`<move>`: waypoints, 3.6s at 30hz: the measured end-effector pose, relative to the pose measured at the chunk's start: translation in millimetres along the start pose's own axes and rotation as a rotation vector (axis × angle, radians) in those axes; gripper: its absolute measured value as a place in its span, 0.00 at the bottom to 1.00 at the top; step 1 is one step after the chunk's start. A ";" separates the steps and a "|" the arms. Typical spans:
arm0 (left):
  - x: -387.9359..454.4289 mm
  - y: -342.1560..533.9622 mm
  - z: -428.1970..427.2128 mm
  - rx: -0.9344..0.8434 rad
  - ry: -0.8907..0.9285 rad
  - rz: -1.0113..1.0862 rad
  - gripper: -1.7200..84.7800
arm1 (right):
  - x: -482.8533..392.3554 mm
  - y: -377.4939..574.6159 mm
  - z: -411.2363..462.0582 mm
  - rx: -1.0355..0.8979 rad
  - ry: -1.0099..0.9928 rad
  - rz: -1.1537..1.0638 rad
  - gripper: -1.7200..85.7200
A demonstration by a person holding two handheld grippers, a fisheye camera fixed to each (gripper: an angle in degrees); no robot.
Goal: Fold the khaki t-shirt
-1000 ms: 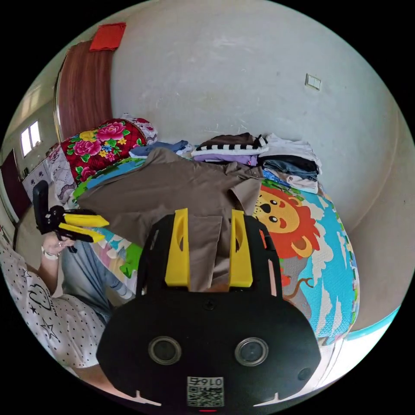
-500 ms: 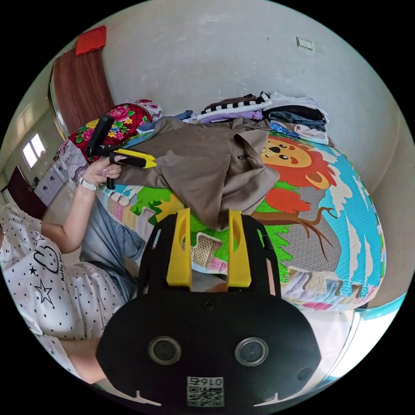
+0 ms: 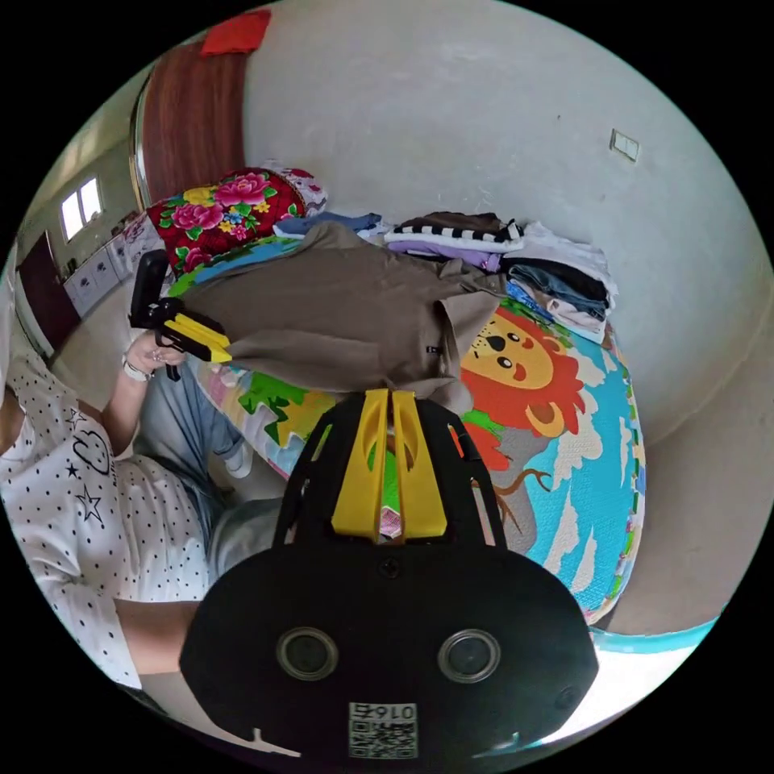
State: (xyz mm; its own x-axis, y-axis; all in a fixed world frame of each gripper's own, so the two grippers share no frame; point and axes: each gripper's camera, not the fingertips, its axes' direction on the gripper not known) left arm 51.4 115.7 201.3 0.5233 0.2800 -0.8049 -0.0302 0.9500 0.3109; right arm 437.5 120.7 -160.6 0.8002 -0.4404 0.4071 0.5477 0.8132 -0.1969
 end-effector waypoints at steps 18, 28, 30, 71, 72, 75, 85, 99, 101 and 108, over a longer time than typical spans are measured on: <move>-18.4 6.7 -14.4 0.088 -0.088 -0.167 0.10 | 4.7 10.0 12.5 0.114 -0.028 -0.014 0.13; -9.0 -9.9 14.5 0.044 0.094 -0.108 0.08 | 42.5 -86.0 120.4 -0.141 -0.230 0.005 0.12; 18.4 -11.9 10.0 0.031 0.000 0.006 0.08 | 43.2 -85.7 123.0 -0.130 -0.243 -0.005 0.09; -31.2 37.1 -3.9 0.026 -0.158 -0.195 0.04 | 57.8 -41.4 89.5 -0.030 0.054 0.149 0.07; -31.1 40.0 -4.9 0.025 -0.112 -0.176 0.04 | 56.9 -32.7 84.0 -0.023 0.028 0.145 0.08; -29.8 43.2 -4.1 0.023 -0.071 -0.123 0.05 | 45.2 14.5 57.6 0.044 -0.089 0.087 0.12; -29.4 47.4 -3.5 0.021 -0.039 -0.070 0.06 | 26.7 77.1 41.0 0.044 -0.062 -0.065 0.13; -22.7 75.5 -7.6 -0.034 -0.185 -0.038 0.09 | 54.4 73.9 12.2 0.053 -0.204 -0.180 0.02; -21.3 79.1 -6.9 -0.029 -0.146 -0.015 0.07 | 60.7 70.9 10.4 0.054 -0.224 -0.192 0.02; -3.8 103.1 -3.5 -0.028 -0.145 0.106 0.01 | 82.9 60.2 14.2 0.045 -0.242 -0.146 0.02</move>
State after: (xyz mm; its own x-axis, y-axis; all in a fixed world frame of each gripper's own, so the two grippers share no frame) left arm 43.2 213.1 234.6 0.6331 0.3575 -0.6866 -0.1145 0.9204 0.3738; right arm 533.4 138.5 -126.0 0.6294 -0.4547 0.6302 0.6370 0.7664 -0.0833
